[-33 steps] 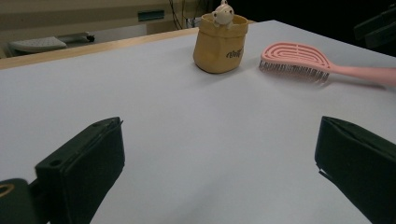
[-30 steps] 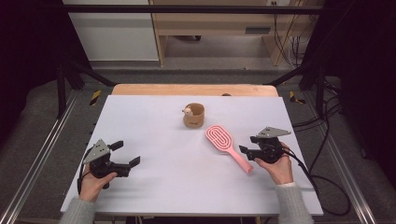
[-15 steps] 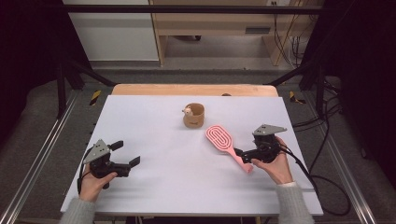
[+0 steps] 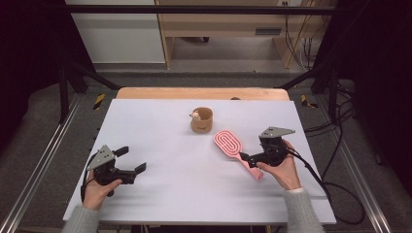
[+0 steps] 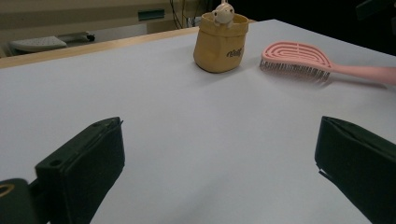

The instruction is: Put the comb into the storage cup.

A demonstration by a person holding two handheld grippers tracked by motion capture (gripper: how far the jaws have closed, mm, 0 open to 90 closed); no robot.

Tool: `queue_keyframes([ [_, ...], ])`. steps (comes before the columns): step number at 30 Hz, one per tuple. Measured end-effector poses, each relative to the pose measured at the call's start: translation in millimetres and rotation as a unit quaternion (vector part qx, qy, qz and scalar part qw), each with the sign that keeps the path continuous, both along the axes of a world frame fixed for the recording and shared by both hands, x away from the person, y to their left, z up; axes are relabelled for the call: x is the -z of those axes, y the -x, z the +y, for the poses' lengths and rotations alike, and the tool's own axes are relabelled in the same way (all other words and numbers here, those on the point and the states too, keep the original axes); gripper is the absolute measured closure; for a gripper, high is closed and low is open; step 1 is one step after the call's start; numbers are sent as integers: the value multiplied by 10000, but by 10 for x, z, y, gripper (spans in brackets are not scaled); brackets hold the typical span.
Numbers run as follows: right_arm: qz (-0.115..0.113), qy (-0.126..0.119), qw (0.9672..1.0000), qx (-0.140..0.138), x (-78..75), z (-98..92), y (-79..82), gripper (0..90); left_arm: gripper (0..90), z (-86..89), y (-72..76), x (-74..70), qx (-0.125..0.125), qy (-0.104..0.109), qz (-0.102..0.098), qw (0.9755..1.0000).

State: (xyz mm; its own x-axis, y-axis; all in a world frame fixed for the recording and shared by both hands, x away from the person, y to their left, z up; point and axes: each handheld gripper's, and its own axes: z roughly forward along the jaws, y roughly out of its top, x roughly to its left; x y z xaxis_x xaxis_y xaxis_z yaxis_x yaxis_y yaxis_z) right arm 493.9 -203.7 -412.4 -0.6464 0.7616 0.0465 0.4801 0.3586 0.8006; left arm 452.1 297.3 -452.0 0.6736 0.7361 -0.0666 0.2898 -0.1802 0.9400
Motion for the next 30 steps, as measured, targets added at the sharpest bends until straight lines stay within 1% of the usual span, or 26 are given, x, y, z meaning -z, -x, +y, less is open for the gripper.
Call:
queue_keyframes([
  [3, 5, 31, 10000, -47, 14, 36, -19, 5, 14, -1, 0, 1, -2, -4, 3, 10000],
  [6, 52, 41, 10000, -32, 36, 58, -37, 5, 14, -3, -1, 2, -7, -7, -1, 10000],
  [12, 86, 22, 9999, -79, 70, 88, -64, 5, 14, -1, -3, 6, -19, -18, 2, 10000],
  [16, 154, 27, 9998, -78, 98, 108, -76, 5, 15, -1, -5, 7, -24, -11, 3, 10000],
  [22, 282, 112, 9995, -96, 164, 155, -96, 5, 15, -2, -5, 7, -24, -9, 3, 10000],
  [23, 264, 134, 9995, -114, 177, 159, -105, 5, 15, -1, -5, 7, -23, -8, 6, 10000],
  [24, 301, 130, 9994, -103, 183, 165, -105, 5, 15, 0, -6, 8, -24, -9, 7, 10000],
  [30, 363, 207, 9990, -127, 236, 193, -120, 6, 15, -1, -5, 8, -22, -6, 5, 10000],
])
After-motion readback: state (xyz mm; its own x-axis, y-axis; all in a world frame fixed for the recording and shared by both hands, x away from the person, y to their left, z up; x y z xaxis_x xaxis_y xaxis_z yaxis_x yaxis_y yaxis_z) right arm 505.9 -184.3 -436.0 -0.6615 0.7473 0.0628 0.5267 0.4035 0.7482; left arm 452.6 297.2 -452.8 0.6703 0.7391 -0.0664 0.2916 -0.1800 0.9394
